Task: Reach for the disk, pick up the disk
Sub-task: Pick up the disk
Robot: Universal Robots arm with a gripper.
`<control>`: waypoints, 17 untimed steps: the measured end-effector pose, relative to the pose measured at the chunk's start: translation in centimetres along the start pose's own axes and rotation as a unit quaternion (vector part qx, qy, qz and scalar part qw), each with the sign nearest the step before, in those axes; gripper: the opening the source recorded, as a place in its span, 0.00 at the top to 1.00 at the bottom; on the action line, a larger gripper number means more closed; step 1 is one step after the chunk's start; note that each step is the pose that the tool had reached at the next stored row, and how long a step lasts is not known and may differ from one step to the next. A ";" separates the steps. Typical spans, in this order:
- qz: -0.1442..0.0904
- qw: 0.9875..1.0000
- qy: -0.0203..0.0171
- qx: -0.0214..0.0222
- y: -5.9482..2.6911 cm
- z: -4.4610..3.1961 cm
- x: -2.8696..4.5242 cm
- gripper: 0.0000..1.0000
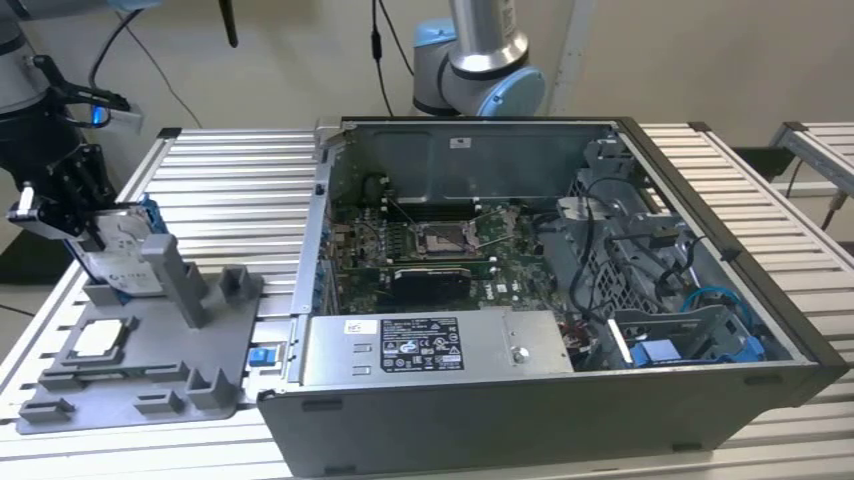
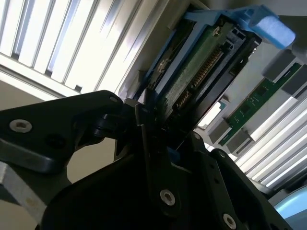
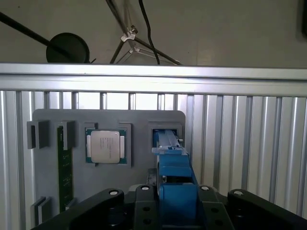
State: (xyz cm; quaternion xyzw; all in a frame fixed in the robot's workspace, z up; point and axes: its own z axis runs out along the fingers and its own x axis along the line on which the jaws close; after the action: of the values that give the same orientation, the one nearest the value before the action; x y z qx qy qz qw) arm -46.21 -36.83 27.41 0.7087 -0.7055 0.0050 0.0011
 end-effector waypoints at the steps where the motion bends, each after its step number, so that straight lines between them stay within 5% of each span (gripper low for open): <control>1: 0.000 1.000 0.000 0.000 0.00 0.00 0.00 1.00; 12: 0.000 1.000 0.000 0.000 0.00 -0.23 0.00 1.00; 17: 0.000 1.000 0.000 0.000 0.00 -1.01 0.01 1.00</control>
State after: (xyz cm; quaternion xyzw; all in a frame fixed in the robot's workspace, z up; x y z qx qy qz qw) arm -46.22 -36.83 28.42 0.7087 -0.7055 0.0050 0.0010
